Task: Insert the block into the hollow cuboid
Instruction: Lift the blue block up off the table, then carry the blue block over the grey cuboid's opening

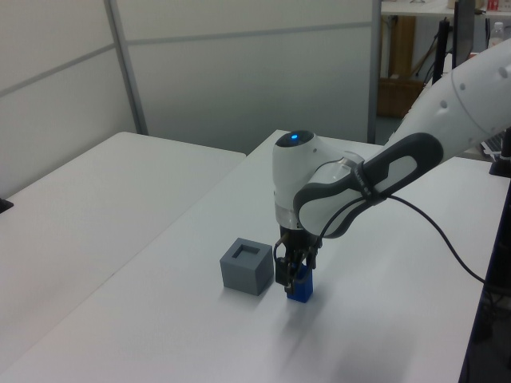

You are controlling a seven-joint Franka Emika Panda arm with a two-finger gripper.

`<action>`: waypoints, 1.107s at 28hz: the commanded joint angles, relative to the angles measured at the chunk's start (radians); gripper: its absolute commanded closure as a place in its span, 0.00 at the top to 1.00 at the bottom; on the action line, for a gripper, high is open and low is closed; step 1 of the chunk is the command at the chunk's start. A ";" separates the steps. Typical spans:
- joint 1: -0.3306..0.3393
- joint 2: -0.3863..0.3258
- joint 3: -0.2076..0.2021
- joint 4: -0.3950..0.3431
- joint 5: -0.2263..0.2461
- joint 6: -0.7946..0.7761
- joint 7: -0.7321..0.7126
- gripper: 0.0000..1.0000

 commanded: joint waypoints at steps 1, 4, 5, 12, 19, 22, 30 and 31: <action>-0.004 0.002 0.002 0.001 -0.024 0.026 0.037 0.78; -0.005 -0.001 0.002 0.003 -0.024 0.026 0.036 0.61; -0.005 -0.002 0.002 0.003 -0.022 0.026 0.032 0.57; -0.005 -0.012 -0.001 0.023 -0.022 0.008 0.025 0.29; -0.010 0.001 -0.005 0.190 -0.016 -0.213 -0.030 0.28; -0.018 0.011 -0.005 0.303 -0.005 -0.373 -0.090 0.28; -0.011 0.069 -0.005 0.472 0.004 -0.450 -0.144 0.28; -0.008 0.109 -0.007 0.523 0.001 -0.450 -0.159 0.28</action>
